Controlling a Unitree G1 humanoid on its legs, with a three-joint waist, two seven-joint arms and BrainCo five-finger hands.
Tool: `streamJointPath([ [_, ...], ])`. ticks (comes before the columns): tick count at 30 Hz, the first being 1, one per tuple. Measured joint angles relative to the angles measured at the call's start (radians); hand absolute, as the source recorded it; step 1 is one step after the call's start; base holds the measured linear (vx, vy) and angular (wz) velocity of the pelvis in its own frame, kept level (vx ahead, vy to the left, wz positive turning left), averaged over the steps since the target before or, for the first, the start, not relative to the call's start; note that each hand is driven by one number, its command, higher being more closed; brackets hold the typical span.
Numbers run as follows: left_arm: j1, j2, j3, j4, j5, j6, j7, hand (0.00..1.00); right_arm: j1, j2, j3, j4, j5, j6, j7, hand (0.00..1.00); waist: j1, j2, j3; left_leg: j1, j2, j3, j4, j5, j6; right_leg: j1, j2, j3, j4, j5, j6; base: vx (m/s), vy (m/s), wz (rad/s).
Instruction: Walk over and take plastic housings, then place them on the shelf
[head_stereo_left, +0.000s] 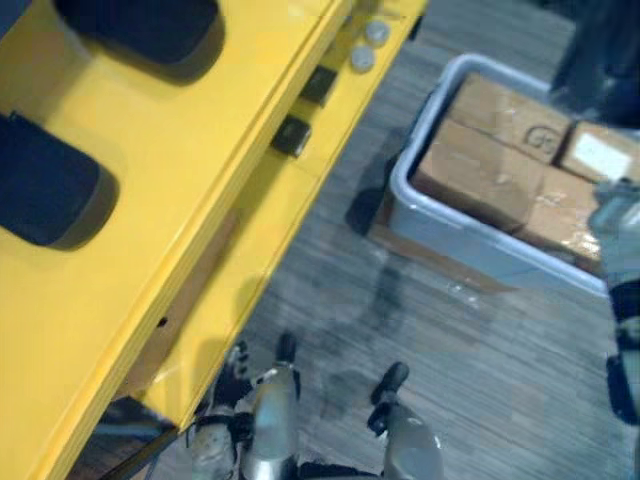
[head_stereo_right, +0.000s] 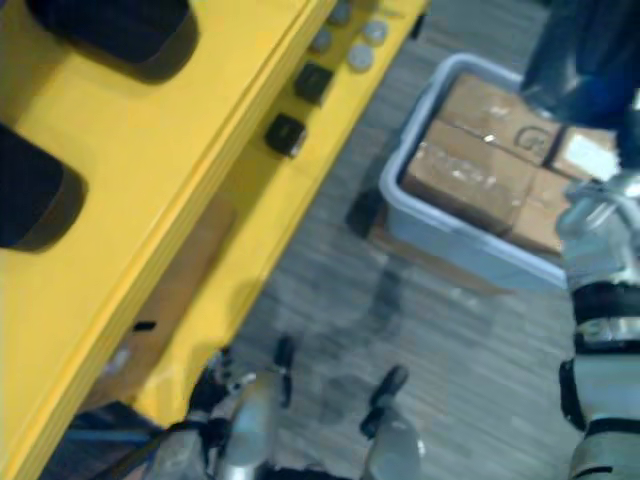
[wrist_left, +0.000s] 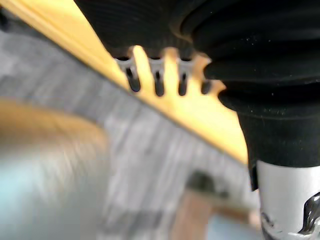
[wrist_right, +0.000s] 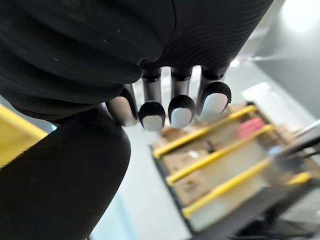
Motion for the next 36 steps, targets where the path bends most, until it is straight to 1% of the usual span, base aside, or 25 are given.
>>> streamJointPath([
  [1,-0.002,0.003,-0.018,0.005,0.013,0.0,0.0,0.0,0.044,0.027,-0.009,-0.048,-0.022,0.0,0.0,1.0,-0.015,-0.007,-0.026,0.024,0.007,0.009,-0.016,0.002,-0.004,0.014,0.009,0.01,-0.01,0.0,-0.001,0.05,-0.046,-0.22],
  [2,-0.002,0.002,-0.025,0.005,0.016,0.0,0.0,0.0,0.062,0.038,-0.011,-0.07,-0.029,0.0,0.0,1.0,-0.018,-0.01,-0.044,0.032,0.011,0.018,-0.027,0.004,-0.007,0.013,0.012,0.015,-0.013,-0.001,-0.001,0.06,-0.039,-0.29],
  [4,-0.026,-0.001,-0.062,0.003,0.065,0.0,0.004,0.0,0.114,0.066,-0.026,-0.136,-0.062,0.002,0.004,1.0,-0.034,-0.004,-0.091,0.055,0.019,0.032,-0.044,0.007,-0.012,0.022,0.021,0.026,-0.023,0.0,-0.002,0.06,-0.026,-0.21],
  [6,-0.051,-0.002,-0.081,0.002,0.131,0.001,0.013,0.0,0.127,0.099,-0.034,-0.157,-0.076,0.002,0.022,1.0,-0.051,-0.004,-0.095,0.095,0.023,0.036,-0.061,0.01,-0.017,0.054,0.027,0.031,-0.032,0.0,-0.002,0.02,-0.017,-0.1],
  [8,-0.08,-0.005,-0.111,0.004,0.196,0.002,0.044,0.0,0.156,0.12,-0.036,-0.183,-0.092,0.002,0.04,1.0,-0.053,-0.004,-0.12,0.114,0.028,0.049,-0.072,0.011,-0.019,0.063,0.033,0.042,-0.039,0.001,-0.003,-0.01,-0.015,-0.13],
  [9,-0.087,-0.008,-0.114,0.005,0.208,0.002,0.05,0.0,0.166,0.127,-0.035,-0.191,-0.097,0.002,0.044,1.0,-0.055,-0.004,-0.128,0.114,0.03,0.049,-0.073,0.011,-0.019,0.063,0.034,0.043,-0.039,0.001,-0.003,-0.01,-0.008,-0.06],
  [11,-0.121,-0.021,-0.122,0.037,0.238,0.014,0.053,0.0,0.199,0.169,-0.035,-0.214,-0.1,-0.003,0.069,1.0,-0.065,-0.007,-0.153,0.122,0.037,0.053,-0.076,0.013,-0.023,0.065,0.041,0.047,-0.04,0.001,-0.004,-0.02,-0.008,-0.06],
  [12,-0.132,-0.022,-0.129,0.051,0.242,0.019,0.054,0.0,0.204,0.183,-0.035,-0.214,-0.106,-0.006,0.074,1.0,-0.067,-0.007,-0.154,0.13,0.038,0.055,-0.081,0.015,-0.025,0.071,0.042,0.048,-0.04,0.001,-0.004,-0.02,-0.01,-0.07],
  [14,-0.167,-0.031,-0.163,0.09,0.275,0.02,0.078,0.0,0.232,0.221,-0.03,-0.222,-0.134,-0.02,0.095,1.0,-0.076,-0.008,-0.168,0.15,0.04,0.063,-0.095,0.018,-0.03,0.08,0.044,0.057,-0.041,0.0,-0.006,-0.03,-0.003,-0.1],
  [16,-0.184,-0.041,-0.186,0.097,0.279,0.02,0.101,0.0,0.257,0.24,-0.021,-0.243,-0.142,-0.041,0.114,1.0,-0.075,-0.008,-0.171,0.164,0.043,0.081,-0.101,0.019,-0.031,0.08,0.046,0.074,-0.041,0.002,-0.008,-0.03,0.014,-0.2],
  [18,-0.212,-0.055,-0.207,0.104,0.271,0.021,0.121,0.0,0.275,0.26,-0.004,-0.257,-0.16,-0.053,0.131,1.0,-0.086,-0.008,-0.177,0.165,0.043,0.083,-0.101,0.019,-0.031,0.08,0.046,0.077,-0.041,0.003,-0.009,-0.03,0.016,-0.1],
  [20,-0.249,-0.071,-0.221,0.104,0.22,0.021,0.125,0.0,0.292,0.277,0.011,-0.267,-0.176,-0.057,0.14,1.0,-0.089,-0.008,-0.182,0.167,0.044,0.084,-0.103,0.02,-0.032,0.08,0.047,0.079,-0.042,0.005,-0.011,-0.01,0.007,-0.03],
  [22,-0.28,-0.093,-0.221,0.089,0.078,0.021,0.125,0.0,0.309,0.326,0.012,-0.273,-0.201,-0.06,0.16,1.0,-0.092,-0.009,-0.201,0.182,0.043,0.09,-0.12,0.029,-0.034,0.082,0.048,0.086,-0.047,0.008,-0.012,-0.01,0.013,-0.06],
  [23,-0.282,-0.098,-0.219,0.071,0.024,0.02,0.124,0.0,0.317,0.337,0.012,-0.273,-0.216,-0.06,0.17,1.0,-0.093,-0.009,-0.212,0.183,0.042,0.09,-0.126,0.032,-0.034,0.082,0.048,0.086,-0.051,0.009,-0.013,0.0,0.0,0.0],
  [24,-0.287,-0.11,-0.218,0.036,-0.071,0.02,0.115,0.0,0.322,0.348,0.014,-0.273,-0.233,-0.061,0.182,1.0,-0.093,-0.007,-0.221,0.183,0.041,0.089,-0.127,0.033,-0.034,0.084,0.048,0.086,-0.056,0.013,-0.013,0.0,0.0,0.0],
  [26,-0.302,-0.118,-0.217,0.024,-0.162,0.019,0.105,0.0,0.323,0.355,0.014,-0.273,-0.255,-0.061,0.196,1.0,-0.093,-0.006,-0.221,0.189,0.039,0.088,-0.128,0.034,-0.034,0.09,0.048,0.085,-0.057,0.013,-0.013,0.0,0.0,0.0],
  [28,-0.307,-0.121,-0.216,0.017,-0.281,0.02,0.067,0.0,0.323,0.372,0.023,-0.271,-0.28,-0.066,0.206,1.0,-0.098,-0.007,-0.223,0.212,0.038,0.088,-0.133,0.034,-0.034,0.114,0.048,0.083,-0.064,0.013,-0.013,0.0,0.0,0.0],
  [29,-0.307,-0.122,-0.215,0.017,-0.323,0.021,0.051,0.0,0.323,0.375,0.026,-0.271,-0.29,-0.067,0.211,1.0,-0.099,-0.007,-0.225,0.216,0.037,0.088,-0.136,0.034,-0.034,0.117,0.048,0.084,-0.065,0.013,-0.013,0.0,0.0,0.0],
  [31,-0.312,-0.127,-0.209,0.016,-0.475,0.036,-0.012,0.0,0.324,0.379,0.045,-0.271,-0.298,-0.087,0.224,1.0,-0.101,-0.007,-0.235,0.216,0.037,0.09,-0.145,0.035,-0.033,0.117,0.047,0.084,-0.069,0.014,-0.012,-0.02,0.009,0.01],
  [32,-0.315,-0.128,-0.209,0.016,-0.527,0.044,-0.038,0.0,0.324,0.382,0.05,-0.271,-0.31,-0.089,0.233,1.0,-0.102,-0.007,-0.235,0.218,0.037,0.091,-0.148,0.038,-0.033,0.117,0.047,0.084,-0.069,0.014,-0.012,-0.03,0.018,0.01],
  [34,-0.32,-0.128,-0.208,0.015,-0.602,0.065,-0.084,0.0,0.33,0.391,0.051,-0.271,-0.331,-0.104,0.249,1.0,-0.102,-0.008,-0.235,0.23,0.035,0.095,-0.168,0.049,-0.035,0.117,0.047,0.086,-0.069,0.014,-0.011,-0.02,0.013,-0.04],
  [35,-0.32,-0.129,-0.205,0.009,-0.637,0.074,-0.105,0.0,0.338,0.398,0.052,-0.271,-0.334,-0.119,0.262,1.0,-0.102,-0.008,-0.235,0.239,0.035,0.1,-0.179,0.054,-0.035,0.117,0.048,0.091,-0.069,0.014,-0.011,-0.01,0.009,-0.08],
  [36,-0.32,-0.13,-0.2,0.004,-0.654,0.082,-0.119,0.0,0.343,0.4,0.053,-0.271,-0.339,-0.126,0.266,1.0,-0.102,-0.008,-0.235,0.242,0.035,0.103,-0.182,0.056,-0.036,0.117,0.048,0.093,-0.069,0.014,-0.011,0.0,0.009,-0.12],
])
